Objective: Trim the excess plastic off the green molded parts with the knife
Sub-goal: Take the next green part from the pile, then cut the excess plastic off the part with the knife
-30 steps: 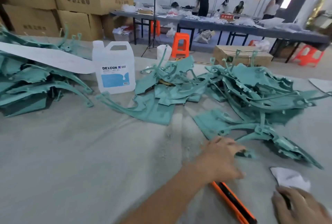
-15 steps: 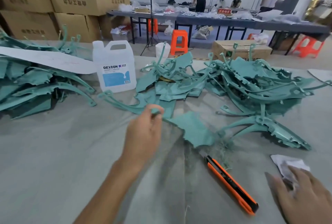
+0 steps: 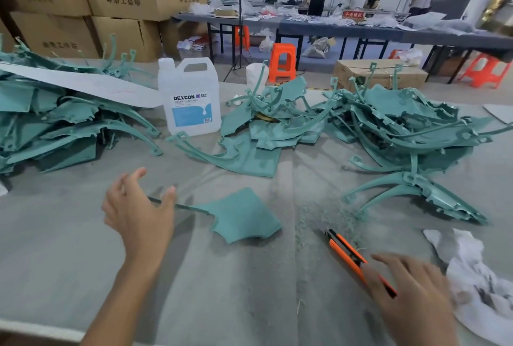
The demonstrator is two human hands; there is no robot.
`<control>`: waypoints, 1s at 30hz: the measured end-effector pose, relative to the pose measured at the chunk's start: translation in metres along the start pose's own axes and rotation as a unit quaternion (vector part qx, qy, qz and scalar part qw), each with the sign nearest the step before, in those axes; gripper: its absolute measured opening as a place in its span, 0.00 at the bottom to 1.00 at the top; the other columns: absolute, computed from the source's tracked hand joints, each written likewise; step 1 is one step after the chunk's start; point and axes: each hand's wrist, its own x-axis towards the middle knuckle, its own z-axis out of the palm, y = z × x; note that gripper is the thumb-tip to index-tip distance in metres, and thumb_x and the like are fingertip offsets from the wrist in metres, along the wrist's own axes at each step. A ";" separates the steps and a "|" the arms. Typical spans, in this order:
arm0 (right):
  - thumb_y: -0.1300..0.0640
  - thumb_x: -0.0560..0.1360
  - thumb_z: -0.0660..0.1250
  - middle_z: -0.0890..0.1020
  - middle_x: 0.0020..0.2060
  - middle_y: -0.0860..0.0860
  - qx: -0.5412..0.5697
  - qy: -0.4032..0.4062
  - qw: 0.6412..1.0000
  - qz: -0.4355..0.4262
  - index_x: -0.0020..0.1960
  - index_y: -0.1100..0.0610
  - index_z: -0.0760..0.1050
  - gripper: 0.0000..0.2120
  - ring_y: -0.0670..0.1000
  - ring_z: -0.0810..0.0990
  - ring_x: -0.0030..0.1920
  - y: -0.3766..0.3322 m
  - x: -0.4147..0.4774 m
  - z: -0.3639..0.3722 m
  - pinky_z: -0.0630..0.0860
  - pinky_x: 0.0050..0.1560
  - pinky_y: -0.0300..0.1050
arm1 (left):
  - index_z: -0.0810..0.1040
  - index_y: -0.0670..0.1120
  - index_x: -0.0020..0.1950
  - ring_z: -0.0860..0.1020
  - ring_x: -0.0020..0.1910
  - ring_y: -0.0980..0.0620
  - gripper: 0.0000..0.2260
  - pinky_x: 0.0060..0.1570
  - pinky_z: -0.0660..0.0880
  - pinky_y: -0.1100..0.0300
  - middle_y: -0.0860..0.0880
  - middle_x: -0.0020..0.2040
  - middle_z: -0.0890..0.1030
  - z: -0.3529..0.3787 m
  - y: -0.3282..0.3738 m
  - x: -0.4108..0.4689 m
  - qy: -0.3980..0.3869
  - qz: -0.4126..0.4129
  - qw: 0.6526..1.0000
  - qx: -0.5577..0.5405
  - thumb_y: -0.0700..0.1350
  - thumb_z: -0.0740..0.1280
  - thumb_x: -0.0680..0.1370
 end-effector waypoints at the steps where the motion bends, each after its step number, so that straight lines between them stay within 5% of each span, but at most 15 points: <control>1: 0.42 0.73 0.65 0.85 0.41 0.57 -0.014 -0.028 0.999 -0.008 0.45 0.55 0.87 0.19 0.64 0.82 0.44 -0.006 0.000 0.005 0.75 0.48 0.59 | 0.74 0.48 0.66 0.66 0.70 0.39 0.23 0.68 0.61 0.42 0.42 0.69 0.71 0.002 0.006 -0.007 0.010 0.036 0.998 0.041 0.46 0.75 0.73; 3: 0.48 0.71 0.77 0.86 0.41 0.57 -0.045 -0.068 0.996 -0.023 0.48 0.55 0.87 0.12 0.65 0.83 0.44 -0.006 0.005 0.014 0.74 0.47 0.57 | 0.78 0.50 0.62 0.72 0.66 0.42 0.17 0.65 0.64 0.44 0.47 0.65 0.76 0.010 0.017 -0.021 -0.059 0.120 0.990 0.040 0.50 0.72 0.74; 5: 0.48 0.72 0.76 0.85 0.42 0.57 -0.052 -0.072 0.995 -0.033 0.51 0.56 0.86 0.13 0.65 0.83 0.44 -0.003 0.007 0.020 0.73 0.47 0.57 | 0.77 0.53 0.64 0.74 0.66 0.48 0.23 0.65 0.68 0.51 0.53 0.63 0.77 0.021 0.027 -0.036 -0.261 0.139 0.955 -0.009 0.60 0.68 0.72; 7: 0.44 0.74 0.63 0.84 0.41 0.59 -0.033 -0.038 0.996 -0.071 0.53 0.59 0.86 0.22 0.66 0.82 0.41 -0.004 0.006 0.026 0.76 0.44 0.59 | 0.66 0.57 0.75 0.61 0.76 0.50 0.40 0.73 0.60 0.53 0.51 0.75 0.65 0.038 0.030 -0.050 -0.415 0.142 0.898 0.042 0.73 0.64 0.66; 9: 0.47 0.77 0.65 0.82 0.43 0.61 0.021 0.003 0.996 -0.083 0.58 0.63 0.83 0.22 0.67 0.81 0.41 -0.005 0.005 0.030 0.78 0.44 0.62 | 0.50 0.61 0.80 0.44 0.80 0.49 0.54 0.77 0.48 0.47 0.49 0.82 0.48 0.057 0.026 -0.060 -0.457 0.144 0.866 0.144 0.82 0.59 0.60; 12: 0.50 0.78 0.67 0.75 0.49 0.54 0.166 -0.041 0.985 -0.019 0.66 0.56 0.79 0.19 0.54 0.78 0.49 -0.015 0.000 0.029 0.75 0.49 0.51 | 0.42 0.61 0.80 0.41 0.80 0.46 0.61 0.75 0.42 0.38 0.49 0.82 0.45 0.072 0.023 -0.064 -0.429 0.131 0.869 0.209 0.88 0.52 0.53; 16: 0.39 0.71 0.65 0.76 0.47 0.41 0.266 -0.042 0.963 0.025 0.61 0.37 0.75 0.19 0.29 0.74 0.47 -0.039 -0.009 0.023 0.68 0.43 0.31 | 0.52 0.59 0.78 0.54 0.76 0.47 0.55 0.72 0.49 0.37 0.50 0.78 0.58 0.075 0.026 -0.064 -0.360 0.162 0.878 0.270 0.87 0.47 0.57; 19: 0.33 0.69 0.63 0.81 0.41 0.37 0.342 -0.065 0.935 0.072 0.57 0.25 0.68 0.17 0.38 0.81 0.34 -0.048 -0.012 0.025 0.74 0.34 0.33 | 0.63 0.58 0.75 0.63 0.73 0.50 0.46 0.72 0.47 0.37 0.53 0.74 0.67 0.069 0.031 -0.060 -0.319 0.204 0.876 0.298 0.83 0.42 0.66; 21: 0.33 0.69 0.63 0.82 0.40 0.37 0.352 -0.078 0.930 0.071 0.58 0.27 0.67 0.17 0.45 0.83 0.32 -0.051 -0.015 0.030 0.80 0.39 0.43 | 0.69 0.57 0.74 0.70 0.70 0.51 0.42 0.71 0.51 0.42 0.54 0.71 0.74 0.063 0.036 -0.055 -0.286 0.236 0.885 0.283 0.78 0.38 0.71; 24: 0.35 0.71 0.64 0.82 0.38 0.41 0.362 -0.075 0.927 0.059 0.59 0.29 0.68 0.17 0.47 0.82 0.33 -0.055 -0.015 0.038 0.81 0.40 0.53 | 0.81 0.53 0.61 0.82 0.50 0.47 0.34 0.49 0.67 0.53 0.51 0.50 0.86 0.047 0.050 -0.047 -0.218 0.292 0.912 0.187 0.69 0.42 0.77; 27: 0.33 0.71 0.64 0.82 0.40 0.41 0.377 -0.079 0.921 0.061 0.59 0.27 0.68 0.16 0.47 0.82 0.33 -0.058 -0.015 0.043 0.79 0.39 0.47 | 0.82 0.48 0.47 0.78 0.30 0.42 0.26 0.30 0.63 0.57 0.50 0.30 0.79 0.029 0.062 -0.044 -0.147 0.335 0.920 0.138 0.61 0.49 0.82; 30: 0.33 0.71 0.64 0.84 0.41 0.43 0.411 -0.102 0.903 0.075 0.60 0.29 0.71 0.17 0.48 0.82 0.34 -0.063 -0.016 0.048 0.80 0.39 0.47 | 0.80 0.46 0.42 0.73 0.23 0.44 0.23 0.24 0.63 0.58 0.50 0.26 0.74 0.015 0.074 -0.044 -0.122 0.363 0.916 0.117 0.56 0.51 0.82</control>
